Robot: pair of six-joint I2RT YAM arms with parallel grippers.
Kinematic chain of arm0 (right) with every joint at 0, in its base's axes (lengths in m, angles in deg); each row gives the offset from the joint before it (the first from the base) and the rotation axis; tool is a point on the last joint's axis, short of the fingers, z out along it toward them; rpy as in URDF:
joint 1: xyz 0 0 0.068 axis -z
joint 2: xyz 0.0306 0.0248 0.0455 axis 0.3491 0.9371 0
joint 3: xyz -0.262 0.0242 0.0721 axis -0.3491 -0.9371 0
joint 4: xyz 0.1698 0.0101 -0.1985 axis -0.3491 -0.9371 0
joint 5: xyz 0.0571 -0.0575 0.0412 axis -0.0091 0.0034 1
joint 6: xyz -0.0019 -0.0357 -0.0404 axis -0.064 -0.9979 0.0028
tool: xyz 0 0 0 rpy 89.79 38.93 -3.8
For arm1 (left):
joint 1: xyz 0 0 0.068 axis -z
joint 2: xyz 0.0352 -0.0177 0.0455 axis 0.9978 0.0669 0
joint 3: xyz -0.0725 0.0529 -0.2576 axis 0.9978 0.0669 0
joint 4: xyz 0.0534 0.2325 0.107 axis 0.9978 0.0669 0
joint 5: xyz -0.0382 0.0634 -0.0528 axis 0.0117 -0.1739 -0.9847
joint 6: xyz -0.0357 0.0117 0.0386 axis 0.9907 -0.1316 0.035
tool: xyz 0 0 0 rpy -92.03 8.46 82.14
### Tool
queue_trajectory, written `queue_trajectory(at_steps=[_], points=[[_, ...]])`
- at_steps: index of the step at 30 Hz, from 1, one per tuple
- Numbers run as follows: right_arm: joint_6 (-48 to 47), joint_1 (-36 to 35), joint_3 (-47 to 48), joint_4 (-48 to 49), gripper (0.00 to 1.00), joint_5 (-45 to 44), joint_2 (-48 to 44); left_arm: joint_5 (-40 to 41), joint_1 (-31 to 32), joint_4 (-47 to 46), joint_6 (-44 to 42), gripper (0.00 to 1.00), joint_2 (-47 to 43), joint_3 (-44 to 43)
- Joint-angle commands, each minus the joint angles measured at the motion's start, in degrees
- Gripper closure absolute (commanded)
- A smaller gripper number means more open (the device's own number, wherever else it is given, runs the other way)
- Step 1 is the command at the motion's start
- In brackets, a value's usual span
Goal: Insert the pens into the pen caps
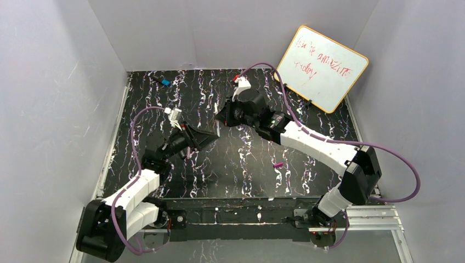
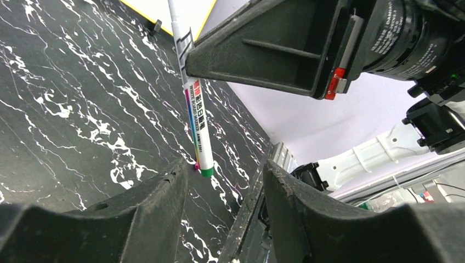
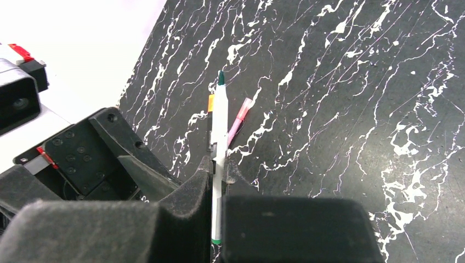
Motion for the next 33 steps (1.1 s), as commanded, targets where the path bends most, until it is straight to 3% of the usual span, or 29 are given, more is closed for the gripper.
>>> queue_trajectory(at_steps=[1, 21, 22, 24, 25, 28, 30, 33], points=[[0.71, 0.0, 1.1, 1.92, 0.97, 1.05, -1.65, -0.08, 1.69, -2.44, -1.22, 0.49, 0.86, 0.31], [3.35, -3.06, -0.44, 2.82, 0.98, 3.01, -1.62, 1.01, 1.93, -2.43, -5.28, 0.52, 4.97, -2.42], [3.35, -3.15, -0.5, 2.92, 0.98, 3.07, -1.6, 0.89, 1.91, -2.43, -5.34, 0.59, 5.04, -2.52], [3.35, -3.23, -0.7, 3.07, 0.98, 2.98, -1.52, 0.45, 1.88, -2.43, -5.5, 0.91, 5.23, -2.7], [3.39, -3.35, -0.86, 3.09, 0.98, 3.01, -1.58, 0.37, 1.89, -2.43, -5.37, 1.0, 5.35, -2.71], [3.44, -3.36, -1.07, 3.09, 0.98, 2.58, -1.71, 0.16, 1.89, -2.43, -5.3, 1.0, 5.28, -2.26], [3.48, -3.33, -0.97, 2.58, 0.86, 1.52, -1.99, 0.32, 1.9, -2.46, -5.31, 1.0, 5.0, -1.66], [3.91, -3.27, 0.58, -0.72, 0.54, -3.11, -2.41, 0.76, 1.88, -2.1, -5.29, 1.0, 4.75, -0.46]])
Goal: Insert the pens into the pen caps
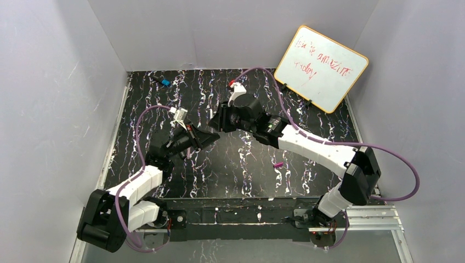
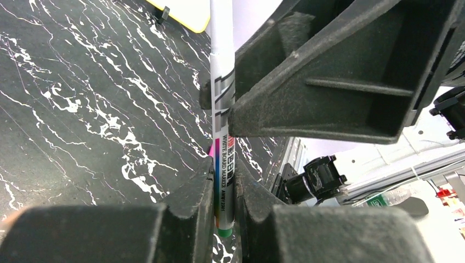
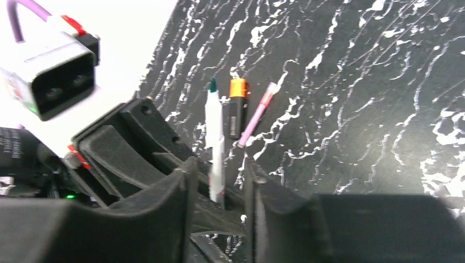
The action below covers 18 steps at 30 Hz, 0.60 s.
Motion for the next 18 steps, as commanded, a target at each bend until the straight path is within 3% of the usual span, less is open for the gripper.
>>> queue_trajectory(at_steps=[1, 4, 5, 6, 7, 10, 12, 15, 18], points=[[0.75, -0.42, 2.33, -5.04, 0.48, -8.05, -2.62, 0.51, 0.09, -0.52, -1.07, 1.0, -0.93, 0.64], [3.62, -0.37, 2.28, -10.79, 0.4, -20.53, -6.68, 3.18, 0.1, 4.93, -2.14, 1.0, -1.9, 0.34], [5.75, -0.43, 1.29, -12.67, 0.32, -25.64, -9.2, 5.45, 0.09, 7.56, -2.47, 1.0, -2.74, 0.1], [7.84, -0.41, -0.14, -13.72, 0.09, -29.68, -12.14, 6.26, 0.09, 9.04, -2.53, 1.0, -3.46, -0.12], [9.71, -0.4, -2.18, -13.9, 0.02, -33.24, -15.28, 6.52, 0.09, 10.01, -2.39, 1.0, -4.05, -0.38], [18.08, -0.28, -10.26, -14.77, 0.01, -38.75, -25.54, 7.03, 0.08, 14.8, -3.25, 1.0, -5.52, -2.16], [20.08, 0.01, -12.21, -17.47, 0.01, -37.04, -29.81, 7.72, 0.09, 19.99, -5.53, 1.0, -6.56, -3.99], [26.7, 0.45, -4.31, -39.84, 0.01, -37.52, -25.86, 8.79, 0.09, 30.36, -11.3, 1.0, -8.03, -7.29], [23.15, 0.7, -0.8, -53.12, 0.01, -35.0, -20.16, 10.09, 0.09, 38.76, -16.13, 1.0, -9.59, -10.08]])
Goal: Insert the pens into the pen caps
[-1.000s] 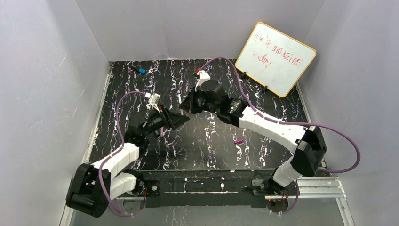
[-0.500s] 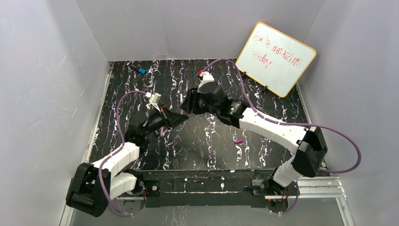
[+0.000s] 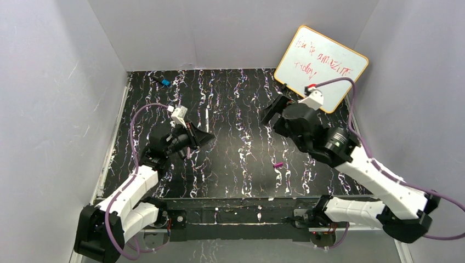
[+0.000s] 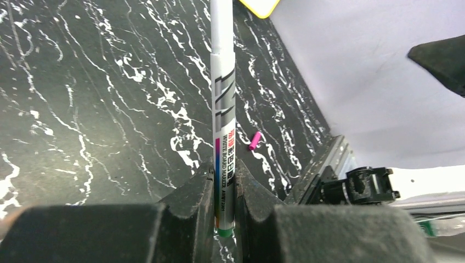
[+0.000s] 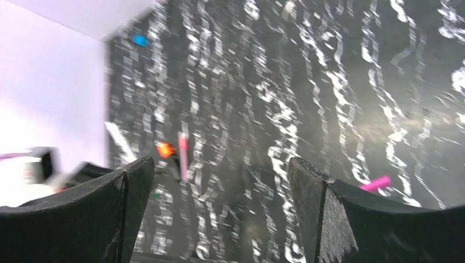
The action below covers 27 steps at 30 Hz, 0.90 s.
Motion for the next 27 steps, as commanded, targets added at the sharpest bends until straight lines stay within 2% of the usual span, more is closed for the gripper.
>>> queue_trajectory(at_steps=[1, 3, 5, 9, 13, 18, 23, 27], points=[[4.36, 1.2, 3.1, -26.75, 0.01, 0.33, 9.44, 2.71, -0.05, 15.69, -9.39, 1.0, -3.55, -5.47], [6.36, 3.62, 1.3, -29.72, 0.01, 4.06, 8.2, 3.55, -0.06, 20.15, -11.0, 1.0, -3.5, -7.19], [7.68, 7.61, -2.76, -27.14, 0.01, 9.1, 3.75, 3.26, 0.02, 22.26, -11.83, 1.0, -2.89, -8.59], [6.6, 16.43, -7.13, -26.43, 0.01, 17.93, -1.43, 3.21, -0.03, 23.64, -11.01, 1.0, -2.33, -9.52], [12.47, 22.7, -9.76, -27.68, 0.01, 26.42, -2.7, 5.15, -0.04, 23.72, -9.62, 1.0, -2.94, -8.96], [21.86, 23.52, -10.65, -27.65, 0.03, 28.18, -1.78, 5.84, -0.08, 22.07, -6.81, 1.0, -2.7, -7.08], [36.41, 23.66, -13.84, -24.36, 0.09, 29.19, -2.08, 5.13, -0.07, 19.02, -2.61, 1.0, -2.93, -4.66], [41.75, 23.63, -17.37, -23.43, 0.13, 29.38, 1.03, 4.0, -0.06, 18.85, -1.75, 1.0, -1.85, -4.39]])
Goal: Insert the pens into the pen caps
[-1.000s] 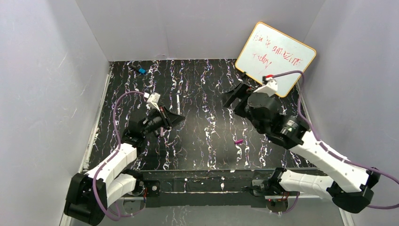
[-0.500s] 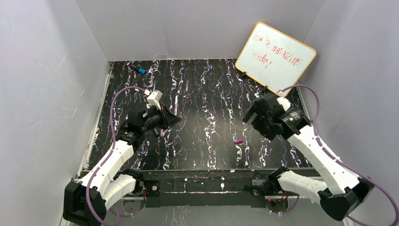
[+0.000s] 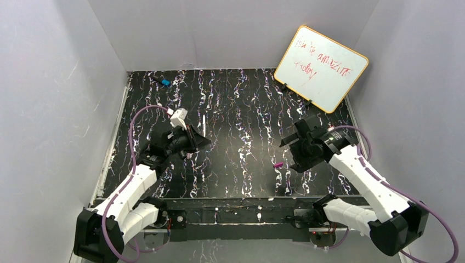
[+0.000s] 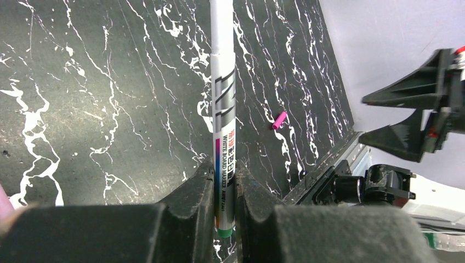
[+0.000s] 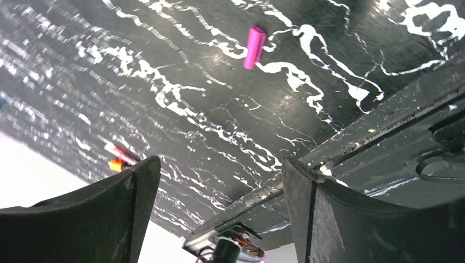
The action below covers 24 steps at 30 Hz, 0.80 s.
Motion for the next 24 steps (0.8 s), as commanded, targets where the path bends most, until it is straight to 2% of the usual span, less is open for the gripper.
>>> queue_trajectory(at_steps=[1, 5, 10, 12, 24], points=[[10.57, 0.23, -3.1, 1.33, 0.13, 0.44, 3.87, -1.23, -0.03, -1.5, 1.77, 1.0, 0.5, 0.48], [10.3, 0.19, -3.66, 3.91, 0.18, -0.44, 10.38, -1.9, -0.09, -0.4, 0.19, 1.0, 1.98, -0.78], [9.68, 0.22, -5.32, 10.43, 0.44, -1.19, 16.06, -3.1, -0.09, -0.67, -0.03, 1.0, 3.37, -1.78], [9.54, 0.46, -6.17, 12.32, 0.58, -1.32, 18.02, -3.42, -0.09, -0.73, -0.07, 1.0, 3.65, -2.01], [6.52, 4.25, -12.1, 20.88, 0.61, 1.11, 23.53, -4.39, -0.07, 0.55, -1.27, 1.0, 4.33, -2.16]])
